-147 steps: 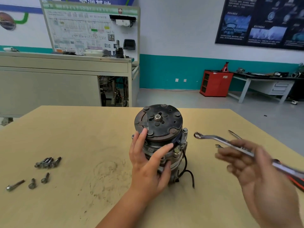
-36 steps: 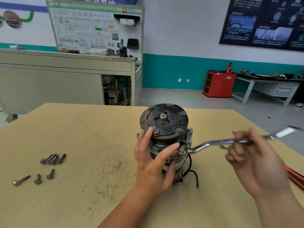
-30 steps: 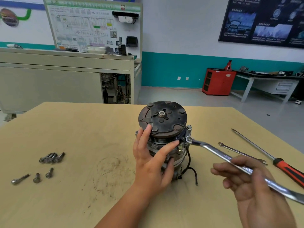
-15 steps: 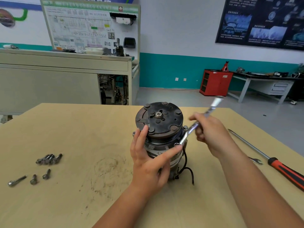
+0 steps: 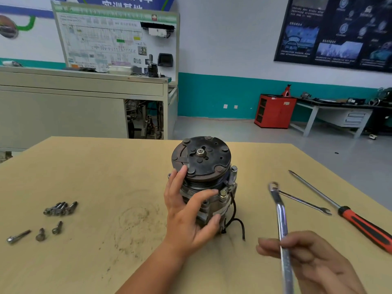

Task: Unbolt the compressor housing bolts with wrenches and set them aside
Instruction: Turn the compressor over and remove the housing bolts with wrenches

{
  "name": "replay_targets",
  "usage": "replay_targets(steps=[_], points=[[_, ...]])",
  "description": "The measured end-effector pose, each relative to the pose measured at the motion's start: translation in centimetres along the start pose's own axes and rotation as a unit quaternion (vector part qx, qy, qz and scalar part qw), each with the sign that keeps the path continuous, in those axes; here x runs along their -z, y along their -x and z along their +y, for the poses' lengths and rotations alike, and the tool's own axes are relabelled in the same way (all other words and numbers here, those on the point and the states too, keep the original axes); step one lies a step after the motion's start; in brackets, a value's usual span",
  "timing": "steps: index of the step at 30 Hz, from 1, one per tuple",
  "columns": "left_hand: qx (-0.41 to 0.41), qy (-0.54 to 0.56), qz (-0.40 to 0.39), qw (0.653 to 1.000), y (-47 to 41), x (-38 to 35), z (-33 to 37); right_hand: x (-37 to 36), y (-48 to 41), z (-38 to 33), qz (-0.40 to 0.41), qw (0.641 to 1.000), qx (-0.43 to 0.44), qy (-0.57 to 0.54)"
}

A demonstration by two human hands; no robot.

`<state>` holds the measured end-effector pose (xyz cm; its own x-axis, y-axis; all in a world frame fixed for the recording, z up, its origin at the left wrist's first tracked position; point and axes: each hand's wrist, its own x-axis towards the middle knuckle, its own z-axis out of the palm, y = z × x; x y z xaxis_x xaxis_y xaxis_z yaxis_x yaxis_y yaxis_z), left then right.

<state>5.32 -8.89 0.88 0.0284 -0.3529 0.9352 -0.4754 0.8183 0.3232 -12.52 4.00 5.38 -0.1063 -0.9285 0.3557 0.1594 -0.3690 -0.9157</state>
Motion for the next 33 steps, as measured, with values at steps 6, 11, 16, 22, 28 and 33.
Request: replay_targets(steps=[6, 11, 16, 22, 28, 33], points=[[0.009, 0.020, 0.024, 0.999, 0.1, 0.3, -0.4, -2.1, -1.9, 0.9, 0.074, 0.996, -0.034, 0.036], [0.197, 0.050, -0.023, 0.979, 0.2, 1.8, -2.2, -1.0, -4.7, -1.4, -0.068, 0.977, -0.089, 0.180], [0.270, 0.158, -0.093, 0.945, 0.9, 2.0, -3.2, -0.6, -7.4, -3.8, -0.084, 0.943, -0.124, 0.298], [0.262, 0.165, -0.087, 0.947, 0.9, 1.9, -2.6, -1.6, -7.8, -5.0, -0.170, 0.921, -0.249, 0.248], [0.229, 0.093, -0.040, 0.968, 1.0, 1.3, -0.4, -3.1, -7.2, -4.0, -0.202, 0.903, -0.326, 0.193], [0.207, 0.083, -0.021, 0.975, 1.0, 1.2, 0.2, -3.9, -7.8, -3.8, -0.184, 0.907, -0.332, 0.184]])
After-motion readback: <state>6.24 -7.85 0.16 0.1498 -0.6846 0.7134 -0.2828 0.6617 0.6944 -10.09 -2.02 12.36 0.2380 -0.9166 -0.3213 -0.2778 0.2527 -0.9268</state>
